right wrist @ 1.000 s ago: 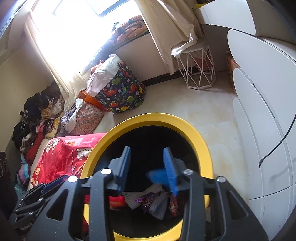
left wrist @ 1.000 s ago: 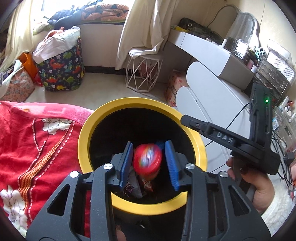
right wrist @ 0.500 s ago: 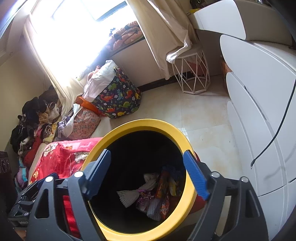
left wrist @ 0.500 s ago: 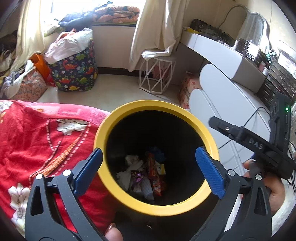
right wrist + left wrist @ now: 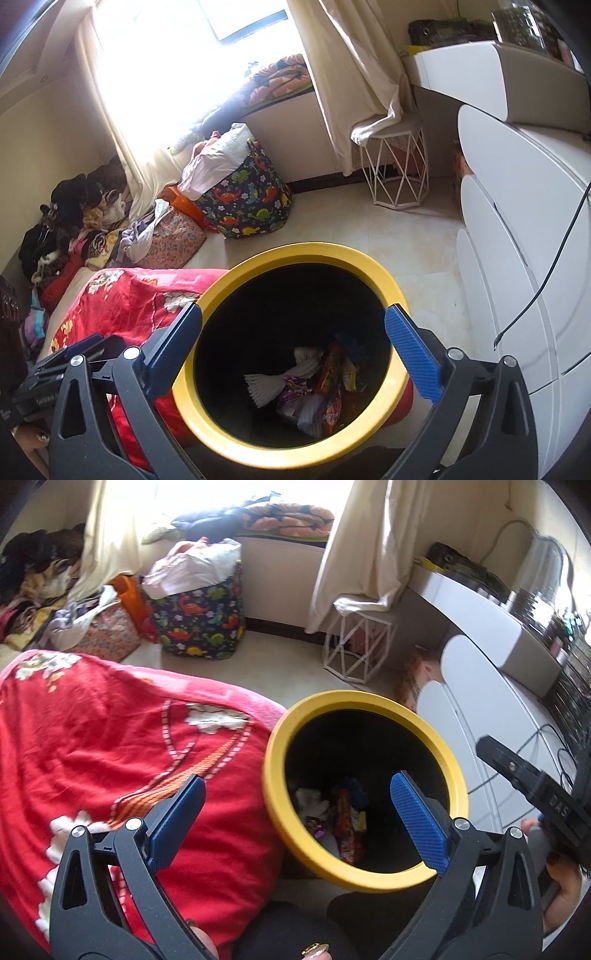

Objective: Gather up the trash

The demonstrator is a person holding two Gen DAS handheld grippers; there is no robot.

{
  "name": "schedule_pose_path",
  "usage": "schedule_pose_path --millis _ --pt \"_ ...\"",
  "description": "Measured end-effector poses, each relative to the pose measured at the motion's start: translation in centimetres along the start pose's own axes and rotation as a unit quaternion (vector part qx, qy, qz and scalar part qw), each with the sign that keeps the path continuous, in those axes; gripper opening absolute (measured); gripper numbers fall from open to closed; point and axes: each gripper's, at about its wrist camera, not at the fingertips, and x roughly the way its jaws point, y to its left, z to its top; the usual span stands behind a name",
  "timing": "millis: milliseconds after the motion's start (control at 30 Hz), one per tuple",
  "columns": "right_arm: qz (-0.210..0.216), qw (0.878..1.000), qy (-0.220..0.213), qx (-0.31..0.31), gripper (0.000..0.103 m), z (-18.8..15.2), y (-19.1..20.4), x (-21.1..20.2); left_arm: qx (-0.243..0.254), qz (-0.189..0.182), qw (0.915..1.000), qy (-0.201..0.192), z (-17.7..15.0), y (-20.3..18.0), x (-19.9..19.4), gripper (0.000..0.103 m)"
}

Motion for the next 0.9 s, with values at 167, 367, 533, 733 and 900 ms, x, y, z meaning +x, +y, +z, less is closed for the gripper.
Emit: schedule_pose_path --millis 167,367,533,733,900 --pt "0.004 1.000 -0.008 -0.024 0.097 -1.0 2.0 -1.2 -0.015 0.024 0.9993 -0.024 -0.1 1.6 -2.0 0.092" --pt "0.004 0.994 -0.083 -0.073 0.097 -3.0 5.0 -4.2 -0.010 0.070 0.9938 -0.086 -1.6 3.0 -5.6 0.092" --pt "-0.008 0.980 -0.163 -0.118 0.097 -5.3 7.0 -6.8 -0.013 0.091 0.9876 -0.127 -3.6 4.2 -8.2 0.092" --pt "-0.016 0.964 -0.226 -0.136 0.097 -7.7 7.5 -9.0 -0.017 0.119 0.9773 -0.174 -6.0 5.0 -11.2 0.092" --pt "-0.013 0.960 -0.240 -0.146 0.097 -8.3 7.9 -9.4 -0.022 0.126 0.9737 -0.188 -6.4 5.3 -12.4 0.092"
